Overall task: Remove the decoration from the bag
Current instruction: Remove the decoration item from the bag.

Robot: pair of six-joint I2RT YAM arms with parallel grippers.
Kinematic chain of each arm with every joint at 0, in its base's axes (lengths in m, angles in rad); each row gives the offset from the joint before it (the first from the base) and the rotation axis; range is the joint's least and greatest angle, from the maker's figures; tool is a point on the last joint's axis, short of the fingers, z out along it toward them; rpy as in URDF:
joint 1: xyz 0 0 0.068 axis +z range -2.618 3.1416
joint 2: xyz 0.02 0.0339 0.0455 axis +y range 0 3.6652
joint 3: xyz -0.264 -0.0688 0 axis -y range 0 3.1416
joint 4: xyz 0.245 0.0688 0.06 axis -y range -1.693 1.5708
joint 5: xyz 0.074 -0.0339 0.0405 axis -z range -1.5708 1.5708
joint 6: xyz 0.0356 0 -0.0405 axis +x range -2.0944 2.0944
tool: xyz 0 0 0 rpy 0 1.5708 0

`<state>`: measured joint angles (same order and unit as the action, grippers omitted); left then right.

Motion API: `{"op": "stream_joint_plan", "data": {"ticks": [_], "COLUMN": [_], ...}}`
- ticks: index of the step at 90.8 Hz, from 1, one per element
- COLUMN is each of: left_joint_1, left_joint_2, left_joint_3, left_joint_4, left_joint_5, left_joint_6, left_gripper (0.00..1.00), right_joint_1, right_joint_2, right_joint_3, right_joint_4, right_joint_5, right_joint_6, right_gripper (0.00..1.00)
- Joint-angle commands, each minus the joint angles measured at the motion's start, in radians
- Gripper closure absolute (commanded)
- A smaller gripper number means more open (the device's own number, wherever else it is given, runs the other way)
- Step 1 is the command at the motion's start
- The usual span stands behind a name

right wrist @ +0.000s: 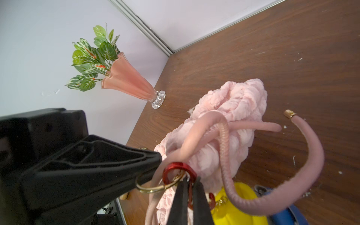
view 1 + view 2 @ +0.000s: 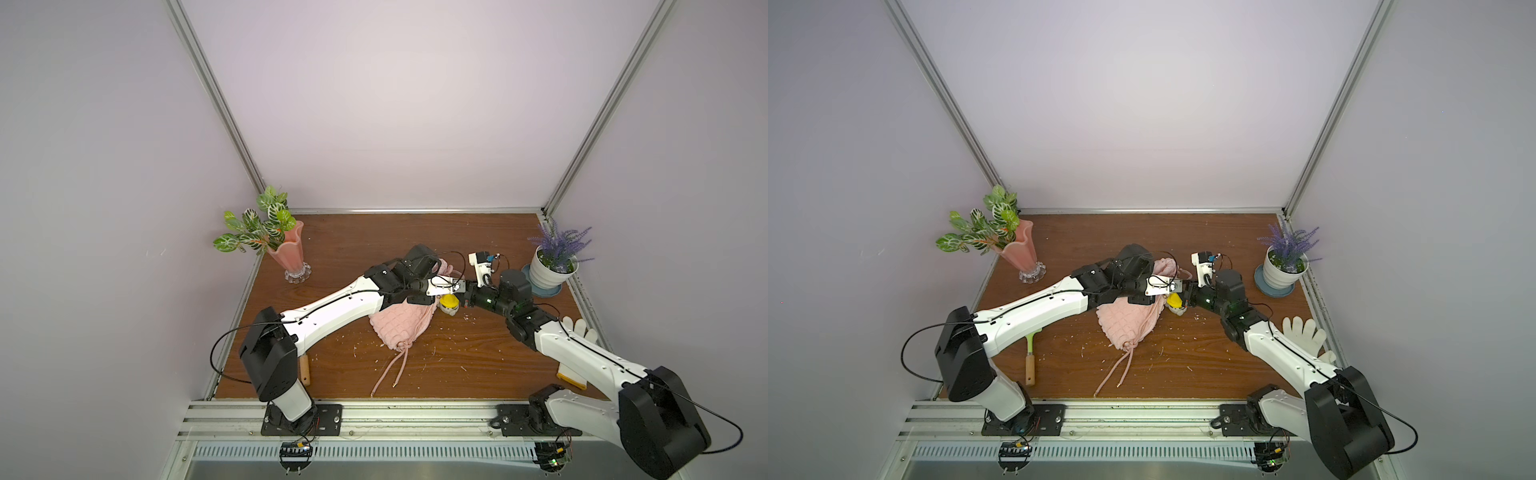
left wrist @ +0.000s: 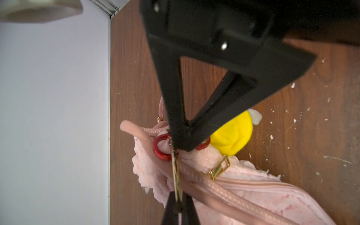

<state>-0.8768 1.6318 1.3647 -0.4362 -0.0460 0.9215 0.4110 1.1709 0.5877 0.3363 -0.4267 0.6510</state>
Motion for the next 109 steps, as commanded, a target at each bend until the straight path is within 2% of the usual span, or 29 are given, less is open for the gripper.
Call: {"op": "stream_joint_plan", "data": {"ticks": [1, 19, 32, 51, 64, 84, 109], "left_joint_1": [-0.019, -0.042, -0.053, -0.064, -0.042, 0.065, 0.085], "left_joint_2": [0.021, 0.014, 0.008, 0.019, 0.003, -0.025, 0.005], "left_joint_3": [-0.003, -0.039, -0.066, -0.063, -0.077, -0.081, -0.026], "left_joint_4": [-0.027, 0.001, 0.031, 0.045, 0.069, 0.069, 0.070], "left_joint_5": [-0.036, -0.091, -0.132, -0.173, -0.133, 0.026, 0.181], "left_joint_6": [0.019, 0.054, 0.084, 0.123, 0.040, -0.127, -0.244], "left_gripper": [1.00, 1.00, 1.00, 1.00, 1.00, 1.00, 1.00], "right_joint_1": [0.014, 0.014, 0.014, 0.015, 0.009, 0.002, 0.000], "right_joint_2": [-0.036, -0.067, -0.074, -0.051, -0.084, -0.119, -0.083], "right_joint_3": [0.062, 0.078, 0.047, 0.086, 0.061, 0.108, 0.083], "right_joint_4": [0.000, -0.047, 0.057, -0.013, 0.015, -0.286, -0.387], "right_joint_5": [0.074, 0.154, 0.120, 0.114, 0.114, 0.125, 0.149], "right_joint_6": [0.011, 0.067, 0.172, 0.176, 0.178, -0.066, -0.231], "right_gripper": [1.00, 1.00, 1.00, 1.00, 1.00, 1.00, 0.97]}}
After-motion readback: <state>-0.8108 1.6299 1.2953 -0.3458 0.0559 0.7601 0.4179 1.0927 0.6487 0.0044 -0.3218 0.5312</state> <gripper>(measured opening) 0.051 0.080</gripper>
